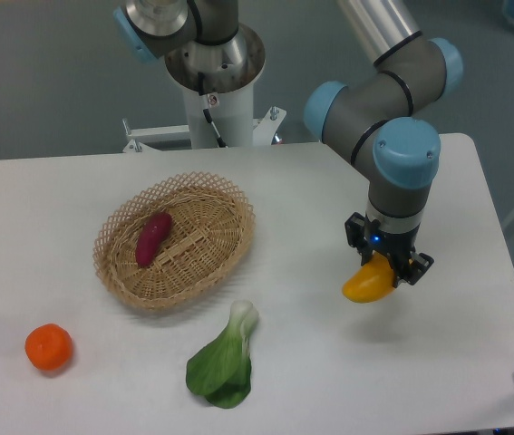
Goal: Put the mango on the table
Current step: 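Lower the held yellow mango toward the table with the gripper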
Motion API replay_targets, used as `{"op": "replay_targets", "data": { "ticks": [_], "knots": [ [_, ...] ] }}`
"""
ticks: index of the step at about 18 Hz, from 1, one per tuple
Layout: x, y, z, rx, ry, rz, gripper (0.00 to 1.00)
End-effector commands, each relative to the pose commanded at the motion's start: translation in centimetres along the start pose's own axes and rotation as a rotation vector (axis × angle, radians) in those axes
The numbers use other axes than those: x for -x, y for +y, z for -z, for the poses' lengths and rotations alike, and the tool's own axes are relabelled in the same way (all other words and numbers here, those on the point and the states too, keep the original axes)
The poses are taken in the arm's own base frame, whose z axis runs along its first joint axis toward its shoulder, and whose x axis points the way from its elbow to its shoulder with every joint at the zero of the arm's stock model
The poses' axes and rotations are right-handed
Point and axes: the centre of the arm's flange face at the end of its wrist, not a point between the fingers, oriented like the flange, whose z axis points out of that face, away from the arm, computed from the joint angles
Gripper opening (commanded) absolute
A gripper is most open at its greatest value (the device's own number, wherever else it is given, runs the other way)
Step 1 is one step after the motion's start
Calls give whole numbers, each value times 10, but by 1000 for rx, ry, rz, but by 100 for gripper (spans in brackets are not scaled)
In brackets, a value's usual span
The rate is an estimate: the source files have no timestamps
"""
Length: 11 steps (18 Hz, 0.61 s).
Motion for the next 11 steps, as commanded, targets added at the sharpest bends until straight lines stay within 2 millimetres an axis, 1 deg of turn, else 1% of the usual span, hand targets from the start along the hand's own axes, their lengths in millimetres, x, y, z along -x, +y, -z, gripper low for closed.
{"op": "replay_targets", "data": {
  "ticks": [8,11],
  "knots": [
    [-1,0,-5,0,2,0,38],
    [-12,2,-17,1,28,-8,38]
  ]
}}
